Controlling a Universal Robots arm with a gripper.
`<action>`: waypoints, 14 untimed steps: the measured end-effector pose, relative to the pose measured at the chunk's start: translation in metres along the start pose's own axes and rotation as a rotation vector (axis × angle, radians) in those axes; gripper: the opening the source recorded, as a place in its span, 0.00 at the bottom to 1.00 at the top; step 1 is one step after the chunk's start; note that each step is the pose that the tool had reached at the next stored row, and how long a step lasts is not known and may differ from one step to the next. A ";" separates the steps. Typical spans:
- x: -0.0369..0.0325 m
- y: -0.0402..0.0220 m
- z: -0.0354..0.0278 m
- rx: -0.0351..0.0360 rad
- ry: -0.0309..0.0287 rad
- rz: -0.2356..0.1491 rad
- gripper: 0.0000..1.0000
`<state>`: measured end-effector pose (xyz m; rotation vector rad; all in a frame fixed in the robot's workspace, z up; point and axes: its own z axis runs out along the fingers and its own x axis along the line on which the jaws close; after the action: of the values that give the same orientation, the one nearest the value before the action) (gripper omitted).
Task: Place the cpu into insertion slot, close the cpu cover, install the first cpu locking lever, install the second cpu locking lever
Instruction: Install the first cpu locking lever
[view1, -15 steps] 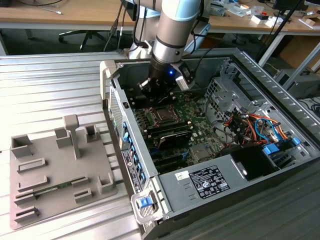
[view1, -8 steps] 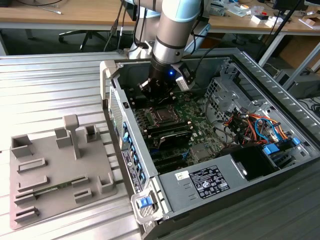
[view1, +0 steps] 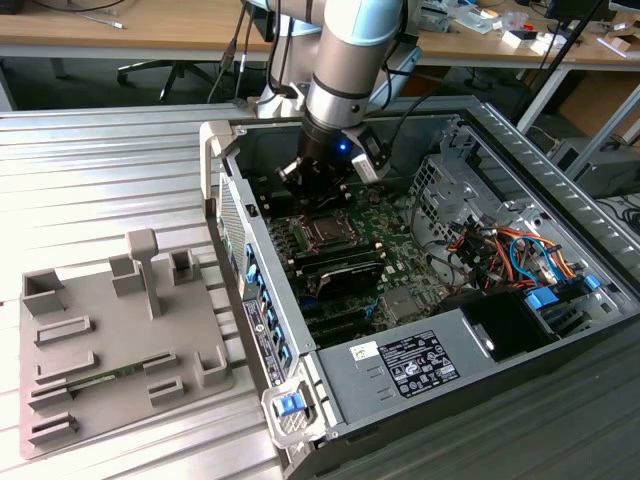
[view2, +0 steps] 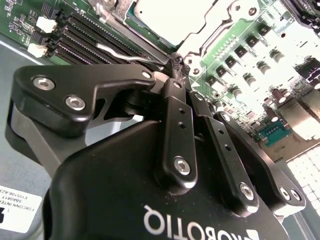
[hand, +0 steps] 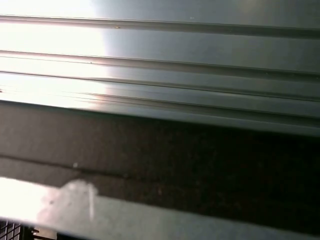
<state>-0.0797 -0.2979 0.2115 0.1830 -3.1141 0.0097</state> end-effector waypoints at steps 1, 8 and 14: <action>-0.0002 0.0000 0.0002 0.0000 -0.0001 0.000 0.11; -0.0019 -0.0002 0.0020 0.0001 -0.0001 -0.001 0.11; -0.0038 -0.0004 0.0035 0.0004 0.0000 -0.001 0.11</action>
<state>-0.0760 -0.2979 0.2079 0.1847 -3.1140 0.0104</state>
